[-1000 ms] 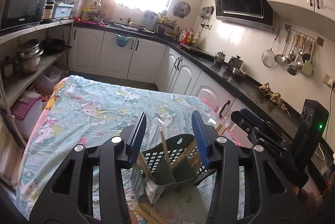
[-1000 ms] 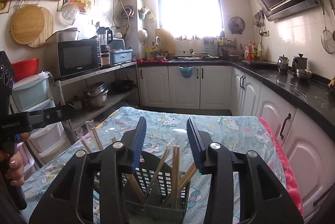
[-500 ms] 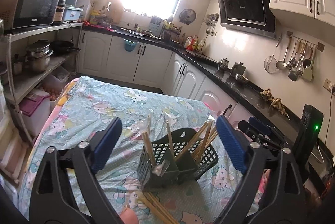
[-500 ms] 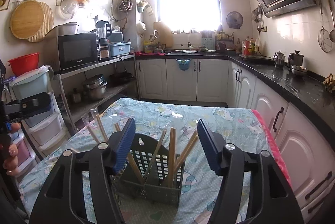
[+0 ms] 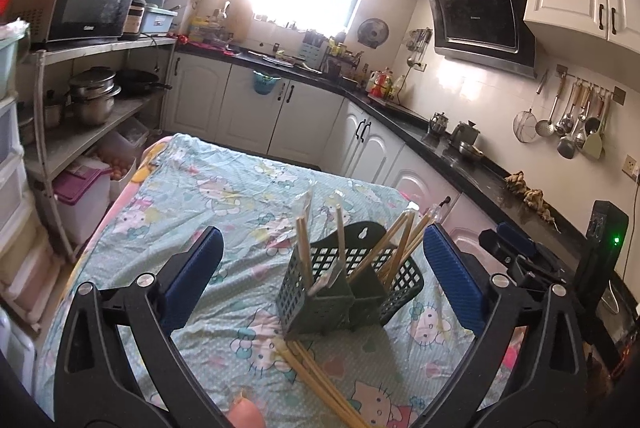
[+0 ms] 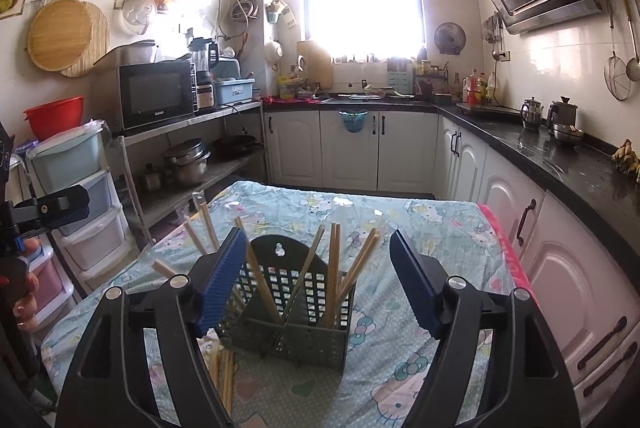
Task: Organize utensils
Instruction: 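Withdraw both open tools from the basket toward the remaining chopsticks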
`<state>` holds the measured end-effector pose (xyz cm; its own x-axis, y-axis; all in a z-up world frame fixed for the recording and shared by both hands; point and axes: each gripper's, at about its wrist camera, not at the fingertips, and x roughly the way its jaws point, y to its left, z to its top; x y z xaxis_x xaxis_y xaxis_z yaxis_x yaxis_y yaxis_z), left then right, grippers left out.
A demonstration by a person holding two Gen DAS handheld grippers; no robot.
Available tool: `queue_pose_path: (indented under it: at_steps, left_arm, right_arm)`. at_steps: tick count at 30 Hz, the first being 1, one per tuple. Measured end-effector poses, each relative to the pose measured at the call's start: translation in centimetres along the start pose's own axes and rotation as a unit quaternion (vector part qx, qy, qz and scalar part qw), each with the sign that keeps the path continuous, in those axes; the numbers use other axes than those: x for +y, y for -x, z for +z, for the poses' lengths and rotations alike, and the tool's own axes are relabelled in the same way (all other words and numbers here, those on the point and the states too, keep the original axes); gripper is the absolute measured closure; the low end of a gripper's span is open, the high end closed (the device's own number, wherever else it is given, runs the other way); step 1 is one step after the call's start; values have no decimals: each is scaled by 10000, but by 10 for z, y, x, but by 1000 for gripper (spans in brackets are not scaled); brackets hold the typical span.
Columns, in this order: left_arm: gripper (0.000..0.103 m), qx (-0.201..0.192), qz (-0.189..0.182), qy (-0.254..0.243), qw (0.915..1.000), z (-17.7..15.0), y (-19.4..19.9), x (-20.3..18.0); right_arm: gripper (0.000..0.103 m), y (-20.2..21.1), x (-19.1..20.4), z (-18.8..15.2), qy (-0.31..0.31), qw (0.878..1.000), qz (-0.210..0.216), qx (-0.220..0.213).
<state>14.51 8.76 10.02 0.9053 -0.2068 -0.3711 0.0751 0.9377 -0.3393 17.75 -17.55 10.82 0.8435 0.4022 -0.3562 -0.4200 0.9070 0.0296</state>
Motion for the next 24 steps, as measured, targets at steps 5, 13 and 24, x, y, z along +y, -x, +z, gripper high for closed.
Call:
queue_pose_path:
  at_steps: [5,13,24]
  left_arm:
    - [11,107,148,32,9998,-14,5,8]
    - [11,317,254,142,9991,-41,9,17]
    - [11,720,364,209,9965,-73,3,27]
  right_arm:
    - [29,6,8,-7,162,9999,16,35]
    - [26,9,24,-21,321,9992,171,184]
    - [26,1,52,-51,613,9952,422,632]
